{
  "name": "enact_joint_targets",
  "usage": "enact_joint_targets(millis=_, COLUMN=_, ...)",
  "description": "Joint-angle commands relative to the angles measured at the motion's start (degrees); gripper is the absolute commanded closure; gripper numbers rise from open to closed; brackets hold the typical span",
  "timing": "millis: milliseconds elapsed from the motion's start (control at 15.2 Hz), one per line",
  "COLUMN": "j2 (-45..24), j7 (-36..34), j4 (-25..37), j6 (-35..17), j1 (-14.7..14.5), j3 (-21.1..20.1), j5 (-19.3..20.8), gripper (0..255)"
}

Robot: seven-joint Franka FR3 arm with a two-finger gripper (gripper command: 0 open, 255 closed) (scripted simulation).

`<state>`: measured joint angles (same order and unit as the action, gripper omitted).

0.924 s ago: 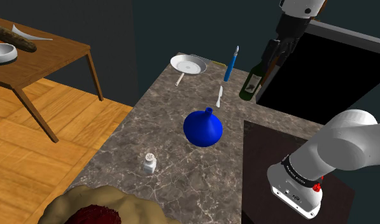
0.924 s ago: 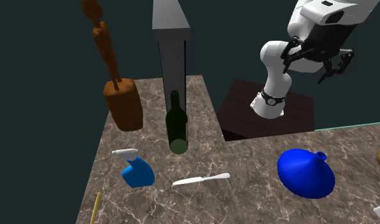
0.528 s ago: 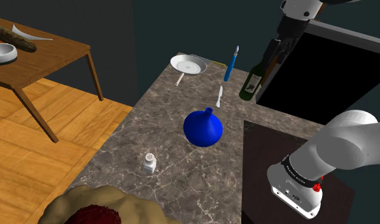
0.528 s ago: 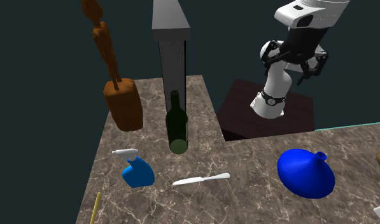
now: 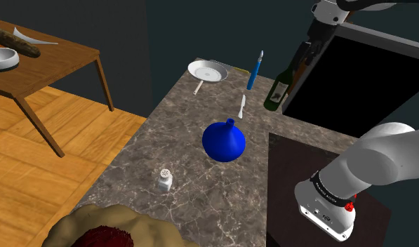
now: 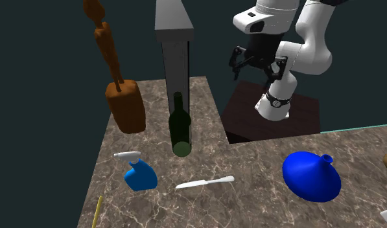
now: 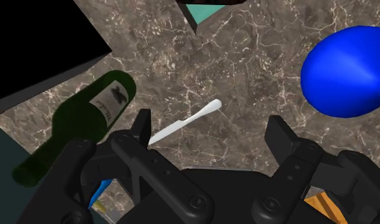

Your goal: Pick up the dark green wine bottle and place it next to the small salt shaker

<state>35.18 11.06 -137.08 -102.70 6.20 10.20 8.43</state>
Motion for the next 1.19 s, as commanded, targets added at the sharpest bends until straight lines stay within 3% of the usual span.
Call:
enact_joint_targets(millis=0, j2=-2.35, j7=2.67, j4=1.31, j6=-2.09, j1=0.52, j3=2.26, j5=0.72, gripper=0)
enact_joint_targets(millis=528, j2=-14.45, j7=14.09, j4=8.99, j6=-10.07, j1=1.40, j3=11.51, j5=0.05, gripper=0)
enact_joint_targets(millis=990, j2=-27.83, j7=26.05, j4=19.51, j6=-14.58, j1=1.56, j3=18.97, j5=-6.70, gripper=0)
enact_joint_targets(millis=1122, j2=-28.22, j7=26.25, j4=19.09, j6=-15.34, j1=1.66, j3=18.98, j5=-6.93, gripper=0)
